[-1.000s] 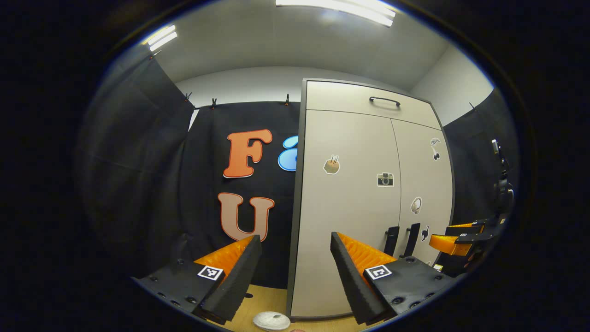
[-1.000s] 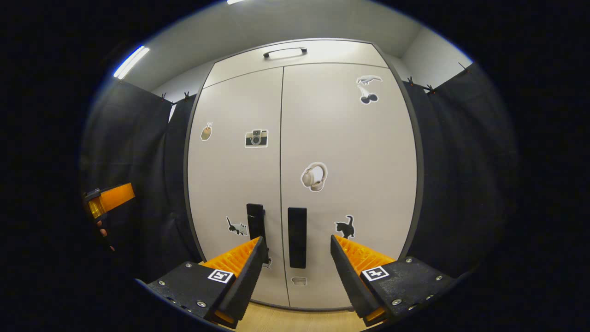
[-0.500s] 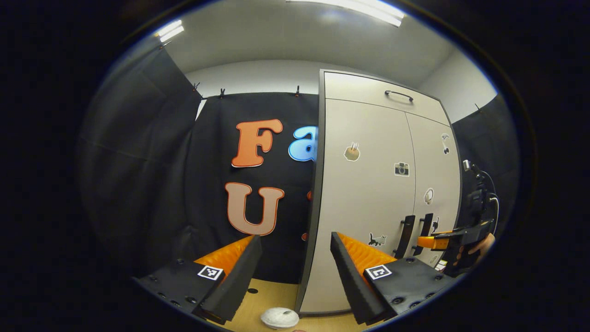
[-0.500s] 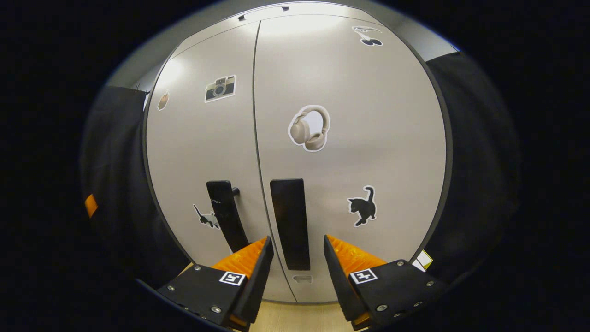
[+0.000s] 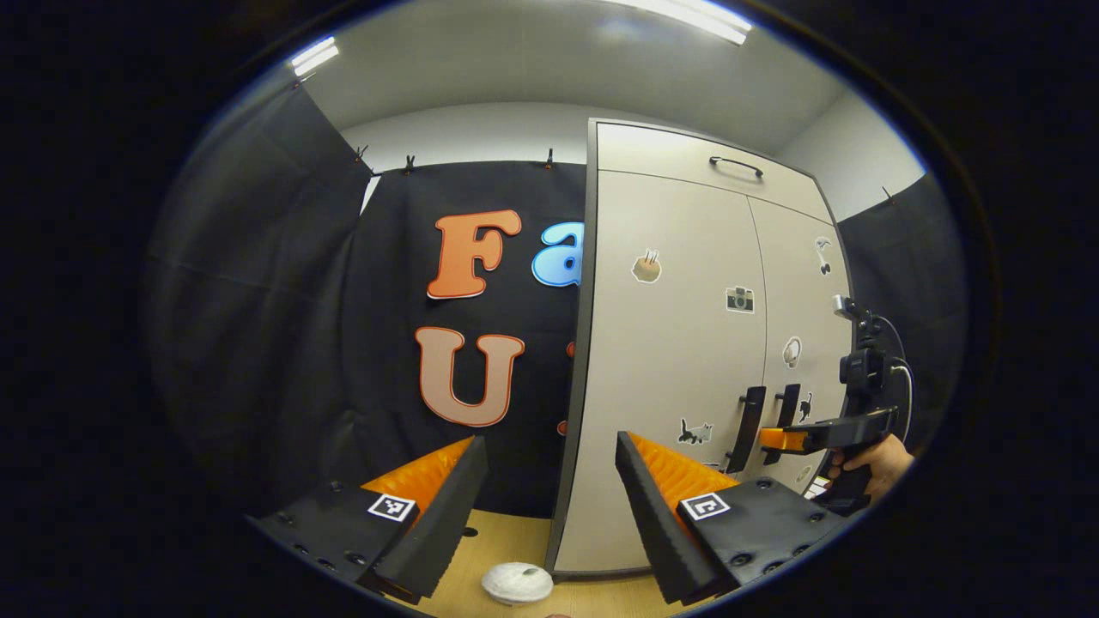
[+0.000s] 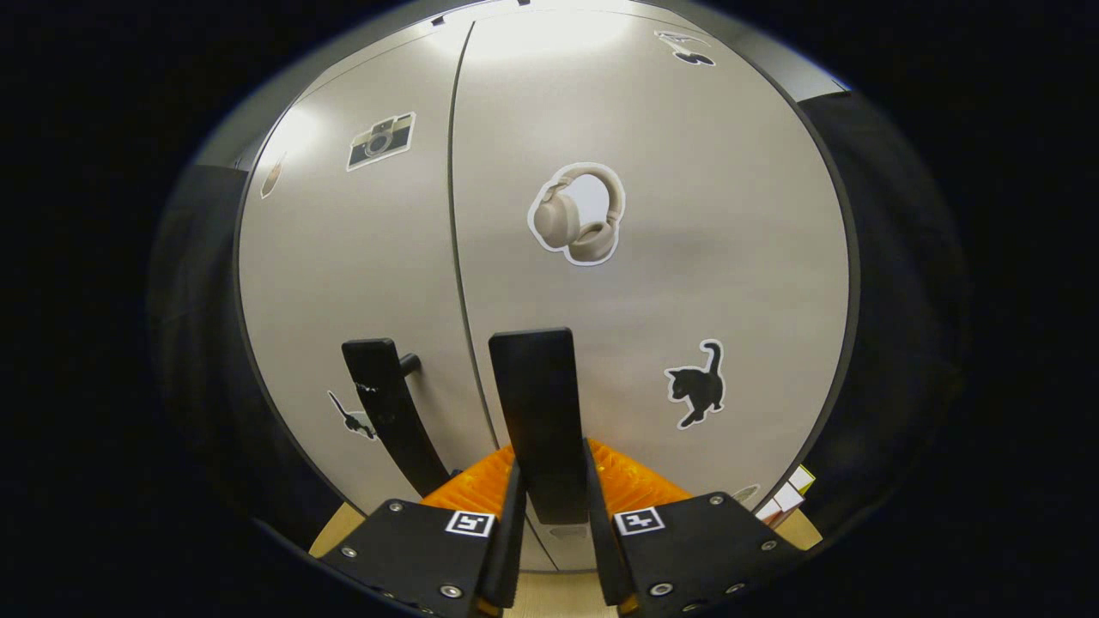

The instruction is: Open the right door of the double-door shoe cabinet with the right hand, and open the left door with the left hand.

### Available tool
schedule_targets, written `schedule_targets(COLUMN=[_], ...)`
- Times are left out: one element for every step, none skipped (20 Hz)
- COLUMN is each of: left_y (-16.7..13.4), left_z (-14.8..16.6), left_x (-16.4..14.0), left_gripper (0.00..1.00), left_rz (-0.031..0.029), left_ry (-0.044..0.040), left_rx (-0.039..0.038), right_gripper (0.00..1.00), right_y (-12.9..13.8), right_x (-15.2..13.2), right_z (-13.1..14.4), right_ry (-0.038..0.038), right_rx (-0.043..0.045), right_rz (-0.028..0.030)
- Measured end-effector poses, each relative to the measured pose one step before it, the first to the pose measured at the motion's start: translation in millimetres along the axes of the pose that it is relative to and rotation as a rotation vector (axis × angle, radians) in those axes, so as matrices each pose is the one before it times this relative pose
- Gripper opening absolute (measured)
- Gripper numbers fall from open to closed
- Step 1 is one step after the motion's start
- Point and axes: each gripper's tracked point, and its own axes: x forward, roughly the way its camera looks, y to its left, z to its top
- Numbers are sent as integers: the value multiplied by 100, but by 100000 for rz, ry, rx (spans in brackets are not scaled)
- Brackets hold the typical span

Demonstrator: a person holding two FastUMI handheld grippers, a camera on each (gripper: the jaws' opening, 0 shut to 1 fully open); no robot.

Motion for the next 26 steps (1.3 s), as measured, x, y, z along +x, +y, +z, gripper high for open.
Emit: schedule_targets(left_y=[-251,-381,-353,-284,-239,-254,-352,-440,-493,-477,-398,-443,-507,-581,-526,-572,-610,-646,-726,-722,-775,-742,-649,-620,-651,-622], left_z=[-316,-226,-34,134,221,250,323,233,97,146,90,34,84,-73,-77,86,152,26,108,1,40,-50,71,16,6,-46], left_x=[-152,-200,-291,-169,-143,-257,-189,-73,-150,-188,-84,-165,-20,20,14,-115,-63,73,159,71,54,82,174,105,163,223], left_gripper=[96,96,96,96,96,96,96,96,97,96,96,96,96,96,96,95,96,96,96,96,96,96,96,96,96,96], left_rz=[188,-141,-281,-149,37,-15,-144,-305,-362,-138,-31,-65,-222,-374,-483,-552,-511,-565,-797,-896,-995,-1087,-845,-886,-793,-1146], left_ry=[902,551,207,-200,-371,-437,-516,-466,-199,-106,-193,-152,32,176,168,-38,-32,-138,-84,30,39,144,-1,-18,45,-129], left_rx=[429,646,738,666,481,256,-13,-111,60,302,335,193,-154,-402,-425,-264,50,328,409,208,-13,-32,23,54,22,-201], right_gripper=[34,29,28,24,23,21,21,21,21,21,21,21,21,21,21,21,21,21,21,21,21,21,21,21,21,21], right_y=[-52,-13,-25,39,18,-17,38,46,22,66,-22,18,-9,-16,-38,-4,-2,-29,-1,-19,-81,-51,-156,-145,-150,-76], right_x=[-14,-97,-121,-106,-42,-233,-222,-232,-204,-215,-426,-341,-373,-210,-312,-324,-313,-259,-326,-324,-369,-286,-236,-303,-216,-256], right_z=[2,7,-29,-14,-25,4,-35,-13,7,30,-89,-44,-39,38,40,-6,0,16,11,-8,-36,24,31,25,22,-25], right_ry=[-1404,-1160,-174,261,636,135,295,51,171,-82,80,105,83,-15,-49,99,-27,-157,160,358,297,-46,-120,-240,-160,406], right_rx=[46,-1050,-182,702,564,161,-387,-564,46,148,-39,150,13,-281,-361,-185,33,109,194,146,-72,-176,-190,-134,-55,754], right_rz=[-739,-260,361,1097,1400,1086,664,665,921,1196,1369,1297,1190,1016,931,1008,1027,974,876,662,546,333,79,-57,58,139])
